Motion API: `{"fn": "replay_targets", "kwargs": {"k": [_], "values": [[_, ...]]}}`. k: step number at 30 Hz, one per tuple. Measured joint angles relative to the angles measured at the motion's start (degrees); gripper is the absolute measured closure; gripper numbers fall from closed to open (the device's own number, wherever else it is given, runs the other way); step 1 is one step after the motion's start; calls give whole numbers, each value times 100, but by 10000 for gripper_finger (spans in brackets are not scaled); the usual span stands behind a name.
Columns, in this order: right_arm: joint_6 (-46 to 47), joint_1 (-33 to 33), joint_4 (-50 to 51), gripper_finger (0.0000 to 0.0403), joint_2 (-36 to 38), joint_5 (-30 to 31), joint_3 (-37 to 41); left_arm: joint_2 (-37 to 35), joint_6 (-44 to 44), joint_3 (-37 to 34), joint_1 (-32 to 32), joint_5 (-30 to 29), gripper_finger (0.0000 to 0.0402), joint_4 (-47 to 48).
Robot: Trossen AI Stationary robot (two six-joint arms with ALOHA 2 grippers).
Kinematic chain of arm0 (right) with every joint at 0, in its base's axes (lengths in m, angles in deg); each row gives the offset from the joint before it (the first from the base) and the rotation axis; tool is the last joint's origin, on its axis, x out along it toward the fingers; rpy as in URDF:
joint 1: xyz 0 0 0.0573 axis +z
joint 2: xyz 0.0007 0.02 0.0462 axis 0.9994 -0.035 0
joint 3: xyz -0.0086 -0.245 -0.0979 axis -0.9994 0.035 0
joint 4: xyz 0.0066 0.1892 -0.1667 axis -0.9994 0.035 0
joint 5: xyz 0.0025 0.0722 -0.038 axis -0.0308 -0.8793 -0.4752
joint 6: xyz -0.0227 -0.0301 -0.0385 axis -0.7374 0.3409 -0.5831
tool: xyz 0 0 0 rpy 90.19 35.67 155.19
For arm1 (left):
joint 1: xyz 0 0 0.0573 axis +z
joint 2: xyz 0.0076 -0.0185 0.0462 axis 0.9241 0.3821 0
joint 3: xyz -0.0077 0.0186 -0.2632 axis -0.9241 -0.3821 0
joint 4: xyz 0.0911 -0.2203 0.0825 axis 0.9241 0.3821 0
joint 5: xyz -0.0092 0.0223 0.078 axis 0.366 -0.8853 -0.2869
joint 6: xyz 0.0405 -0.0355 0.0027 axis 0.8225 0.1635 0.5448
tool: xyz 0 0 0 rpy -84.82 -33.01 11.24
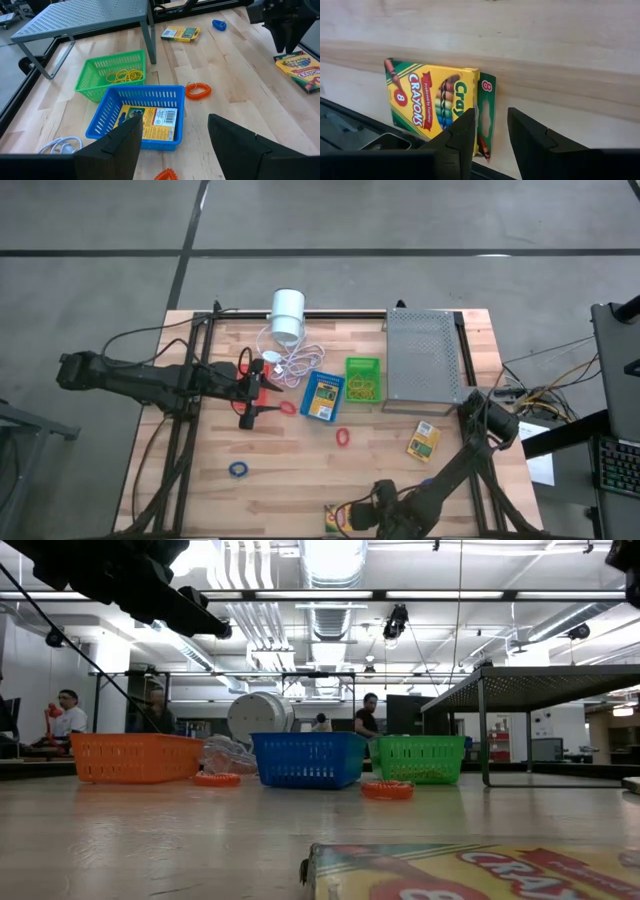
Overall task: Pick & Place Office Desk Supplies
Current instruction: Put the pack of crayon into the blue bin
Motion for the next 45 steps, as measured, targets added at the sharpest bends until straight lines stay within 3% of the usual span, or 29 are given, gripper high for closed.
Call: {"fn": "replay_targets", "kwargs": {"k": [12,41,45], "values": [[-78,-8,-397,281,-238,37,-15,-2,0,0,6,-2,171,48],[-196,-10,-216,392,-253,-26,-4,-2,0,0,3,0,171,46],[-298,-10,-128,394,-207,188,11,-2,0,0,3,-2,171,46]]}}
